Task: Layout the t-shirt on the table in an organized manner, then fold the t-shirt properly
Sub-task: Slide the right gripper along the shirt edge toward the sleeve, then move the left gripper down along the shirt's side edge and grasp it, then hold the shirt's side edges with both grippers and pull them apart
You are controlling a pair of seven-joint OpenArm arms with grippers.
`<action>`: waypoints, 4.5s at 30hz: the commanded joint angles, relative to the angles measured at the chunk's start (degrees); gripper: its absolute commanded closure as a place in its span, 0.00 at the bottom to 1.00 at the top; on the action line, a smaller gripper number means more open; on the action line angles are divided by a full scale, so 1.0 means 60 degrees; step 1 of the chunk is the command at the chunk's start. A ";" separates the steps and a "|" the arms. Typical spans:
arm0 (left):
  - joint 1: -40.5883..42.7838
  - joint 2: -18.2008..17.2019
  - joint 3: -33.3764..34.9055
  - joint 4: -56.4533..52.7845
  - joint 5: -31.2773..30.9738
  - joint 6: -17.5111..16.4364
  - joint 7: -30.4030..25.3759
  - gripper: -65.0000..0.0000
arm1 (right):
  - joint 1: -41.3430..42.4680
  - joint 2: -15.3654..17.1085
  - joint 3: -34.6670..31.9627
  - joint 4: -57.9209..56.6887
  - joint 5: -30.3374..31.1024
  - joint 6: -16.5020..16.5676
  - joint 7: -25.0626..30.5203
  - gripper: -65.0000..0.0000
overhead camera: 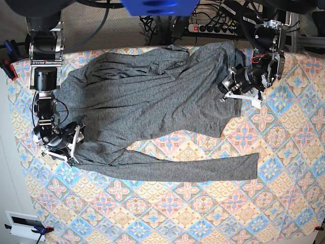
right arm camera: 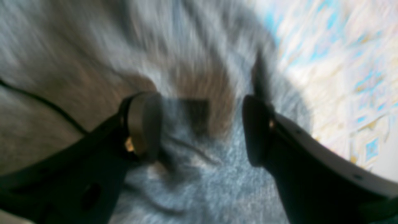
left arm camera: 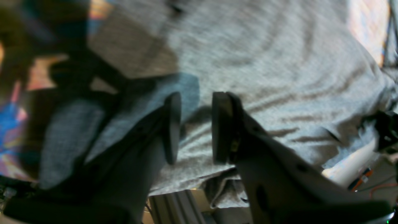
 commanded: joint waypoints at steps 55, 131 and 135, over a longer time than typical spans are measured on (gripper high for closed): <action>-0.1558 0.0203 -0.2778 -0.1315 -0.0098 -0.0045 -0.0001 0.65 | -0.1509 0.0711 -0.0096 0.2117 0.0199 -0.0113 0.0220 1.00; -0.7169 0.0291 0.3082 -0.7015 0.5074 -0.0045 -0.2389 1.00 | -0.2476 -0.0007 -0.0082 0.2117 0.0170 -0.0113 0.0206 1.00; -0.7506 0.0364 0.2496 -0.7176 0.5646 -0.0045 -0.2550 1.00 | -0.2476 -0.0021 -0.0082 0.2117 0.0170 -0.0113 0.0206 1.00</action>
